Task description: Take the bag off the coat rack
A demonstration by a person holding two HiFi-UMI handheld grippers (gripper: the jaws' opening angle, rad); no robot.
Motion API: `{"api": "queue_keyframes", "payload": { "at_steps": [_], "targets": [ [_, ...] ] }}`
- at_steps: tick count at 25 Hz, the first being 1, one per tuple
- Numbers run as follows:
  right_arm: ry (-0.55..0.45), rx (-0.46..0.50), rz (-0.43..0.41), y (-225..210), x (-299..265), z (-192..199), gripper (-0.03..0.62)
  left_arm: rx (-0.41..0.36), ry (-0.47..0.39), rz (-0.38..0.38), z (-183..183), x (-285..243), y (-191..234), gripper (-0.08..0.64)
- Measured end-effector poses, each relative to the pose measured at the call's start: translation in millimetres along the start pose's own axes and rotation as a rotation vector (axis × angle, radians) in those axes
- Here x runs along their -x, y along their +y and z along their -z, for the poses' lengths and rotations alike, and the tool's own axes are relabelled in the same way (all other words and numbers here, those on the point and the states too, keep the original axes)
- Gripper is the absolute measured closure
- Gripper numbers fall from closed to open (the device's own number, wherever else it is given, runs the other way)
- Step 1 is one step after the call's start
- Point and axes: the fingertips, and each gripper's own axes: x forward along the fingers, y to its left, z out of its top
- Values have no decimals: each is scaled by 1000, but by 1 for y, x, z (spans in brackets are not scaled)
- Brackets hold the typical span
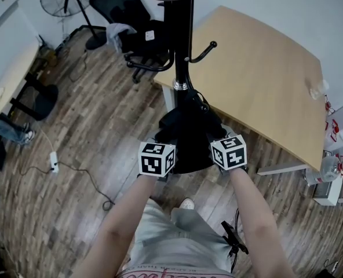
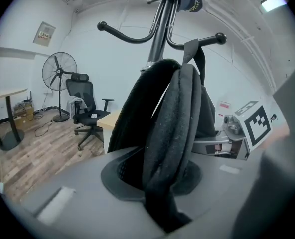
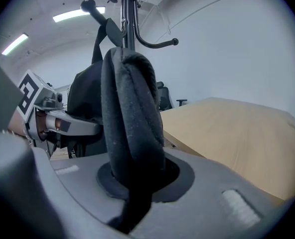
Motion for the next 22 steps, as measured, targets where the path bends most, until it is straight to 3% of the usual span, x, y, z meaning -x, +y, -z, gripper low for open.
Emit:
{"api": "queue_keyframes", "payload": {
  "at_steps": [22],
  "targets": [
    [-43, 6, 67, 18, 67, -6, 554, -50, -56, 63, -12, 44, -46, 476]
  ]
}}
